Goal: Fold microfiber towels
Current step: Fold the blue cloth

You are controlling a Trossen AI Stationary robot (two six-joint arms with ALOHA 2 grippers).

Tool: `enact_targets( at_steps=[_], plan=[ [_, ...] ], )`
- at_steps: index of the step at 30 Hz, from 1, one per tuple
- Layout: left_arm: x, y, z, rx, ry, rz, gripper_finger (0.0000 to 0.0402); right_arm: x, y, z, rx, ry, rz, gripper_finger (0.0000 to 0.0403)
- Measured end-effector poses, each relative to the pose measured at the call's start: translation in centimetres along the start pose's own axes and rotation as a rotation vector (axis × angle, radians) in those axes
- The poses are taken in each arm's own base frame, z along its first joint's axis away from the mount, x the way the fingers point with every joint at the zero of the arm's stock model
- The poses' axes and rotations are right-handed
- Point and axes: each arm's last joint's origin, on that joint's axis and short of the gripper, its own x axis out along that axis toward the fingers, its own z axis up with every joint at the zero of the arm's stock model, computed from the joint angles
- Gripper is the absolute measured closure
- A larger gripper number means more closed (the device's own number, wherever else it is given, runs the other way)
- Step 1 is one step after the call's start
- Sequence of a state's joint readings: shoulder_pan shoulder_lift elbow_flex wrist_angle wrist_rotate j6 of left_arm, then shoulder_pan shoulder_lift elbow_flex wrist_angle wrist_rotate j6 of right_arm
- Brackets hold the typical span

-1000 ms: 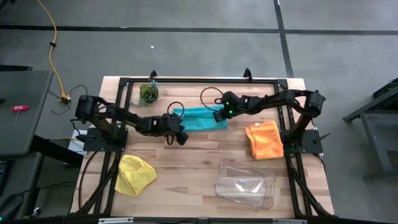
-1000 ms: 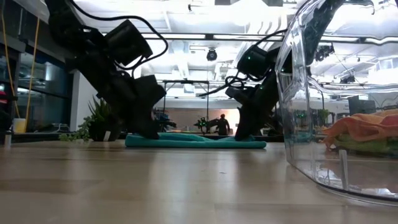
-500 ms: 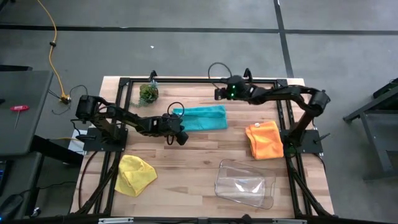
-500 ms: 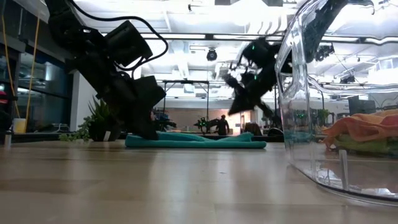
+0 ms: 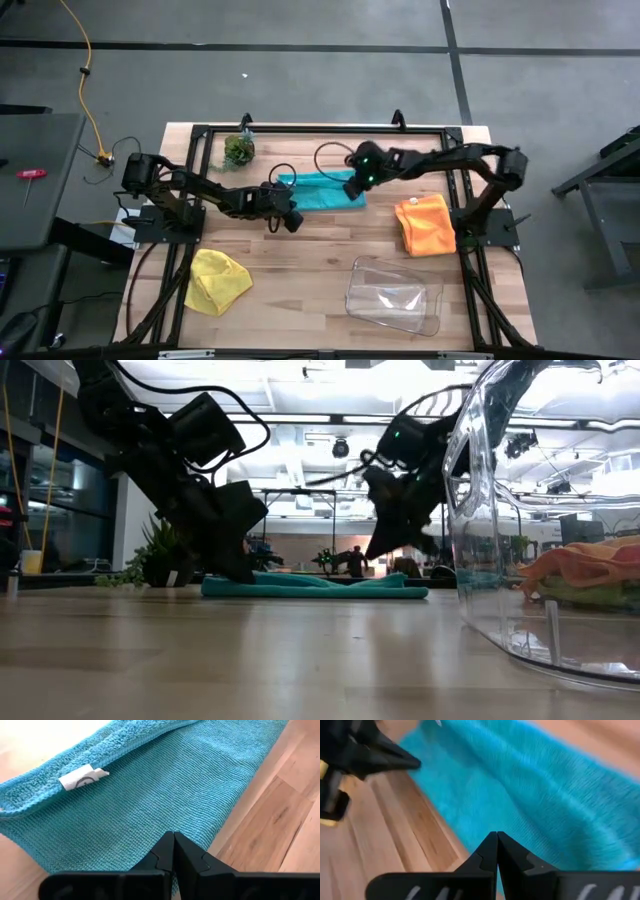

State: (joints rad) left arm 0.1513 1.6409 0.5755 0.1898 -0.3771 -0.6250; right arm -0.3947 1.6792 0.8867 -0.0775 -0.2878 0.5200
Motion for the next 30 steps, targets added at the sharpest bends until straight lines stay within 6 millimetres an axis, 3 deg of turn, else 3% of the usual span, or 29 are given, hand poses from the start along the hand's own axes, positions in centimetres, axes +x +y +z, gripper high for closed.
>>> enact_targets(
  at_steps=[6, 17, 21, 30],
  plan=[
    [0.0, 0.0, 0.0, 0.001, 0.001, 0.001, 0.0401, 2.9, -1.2, -1.2, 0.079, 0.053, -0.070, 0.0403],
    [0.0, 0.0, 0.0, 0.002, 0.003, 0.003, 0.0401, 2.7, -3.4, 0.0, 0.179, -0.109, -0.291, 0.0403],
    [0.0, 0.0, 0.0, 0.002, 0.004, 0.003, 0.0401, 2.1, -3.9, 1.8, 0.220, -0.215, -0.324, 0.0403],
    [0.0, 0.0, 0.0, 0.002, 0.004, 0.003, 0.0401, -0.5, -3.1, 8.1, 0.217, -0.427, -0.308, 0.0403]
  ],
)
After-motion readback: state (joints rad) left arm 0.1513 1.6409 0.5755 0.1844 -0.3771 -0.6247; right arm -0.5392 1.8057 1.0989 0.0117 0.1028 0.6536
